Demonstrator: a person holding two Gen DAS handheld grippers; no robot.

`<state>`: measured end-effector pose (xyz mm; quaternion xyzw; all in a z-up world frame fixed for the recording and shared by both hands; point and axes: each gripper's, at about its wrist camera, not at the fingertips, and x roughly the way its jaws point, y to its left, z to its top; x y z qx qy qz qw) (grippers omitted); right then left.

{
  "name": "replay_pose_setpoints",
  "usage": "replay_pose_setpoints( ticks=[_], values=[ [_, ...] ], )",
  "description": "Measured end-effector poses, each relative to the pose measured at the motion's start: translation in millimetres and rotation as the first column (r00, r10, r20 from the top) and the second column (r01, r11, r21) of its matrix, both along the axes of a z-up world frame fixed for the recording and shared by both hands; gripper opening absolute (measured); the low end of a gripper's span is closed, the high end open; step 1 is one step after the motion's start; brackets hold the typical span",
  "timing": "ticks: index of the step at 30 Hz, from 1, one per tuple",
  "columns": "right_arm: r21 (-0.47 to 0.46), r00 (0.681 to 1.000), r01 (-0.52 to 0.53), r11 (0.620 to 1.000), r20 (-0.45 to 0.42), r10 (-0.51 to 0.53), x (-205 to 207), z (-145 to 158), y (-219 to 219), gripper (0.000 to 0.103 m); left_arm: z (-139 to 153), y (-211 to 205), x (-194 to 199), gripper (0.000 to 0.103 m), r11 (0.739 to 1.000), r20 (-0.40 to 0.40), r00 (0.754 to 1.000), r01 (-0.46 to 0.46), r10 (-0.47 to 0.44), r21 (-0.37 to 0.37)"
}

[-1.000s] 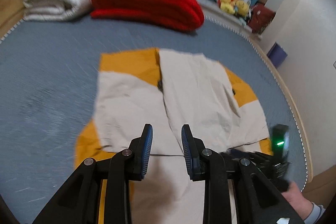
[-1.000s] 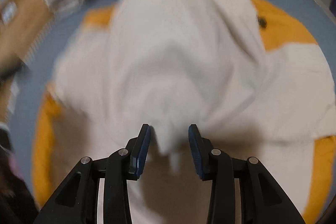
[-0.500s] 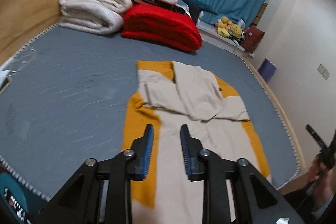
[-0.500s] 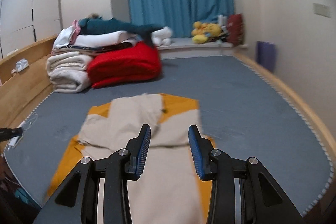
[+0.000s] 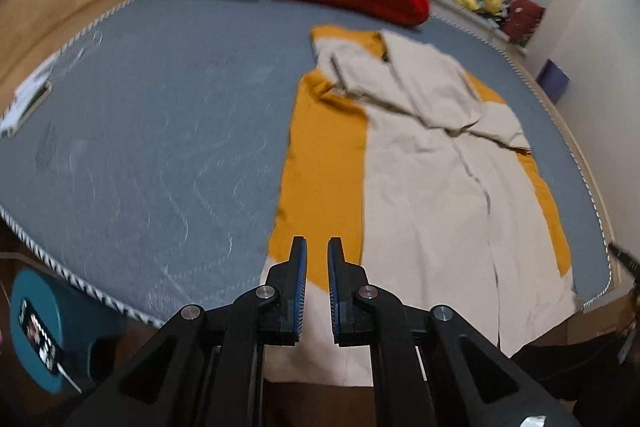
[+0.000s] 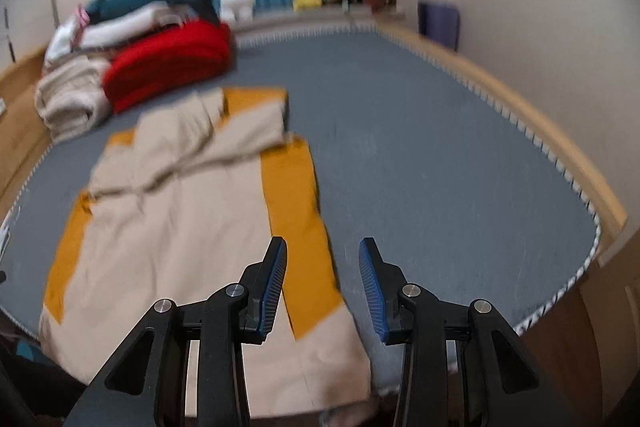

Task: Fold large clothes

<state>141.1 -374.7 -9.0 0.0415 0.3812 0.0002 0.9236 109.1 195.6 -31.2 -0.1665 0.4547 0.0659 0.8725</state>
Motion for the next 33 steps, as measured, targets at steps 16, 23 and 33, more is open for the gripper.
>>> replay_pose_setpoints(
  ticks=[16, 23, 33],
  values=[
    [-0.001, 0.876, 0.047, 0.999, -0.481, -0.041, 34, -115, -20, 0.039, -93, 35, 5, 0.03, 0.977, -0.35, 0.933, -0.15, 0.09, -0.15],
    [0.044, 0.83, 0.09, 0.995, -0.555, -0.05, 38, -140, -28, 0.043, -111, 42, 6, 0.03, 0.977, -0.41, 0.908, -0.161, 0.091, -0.138],
    [0.051, 0.85, 0.037, 0.998, -0.526, -0.004, 40, -140, -12, 0.008, -95, 29, 5, 0.006, 0.991, -0.342, 0.94, -0.064, 0.02, -0.116]
  ],
)
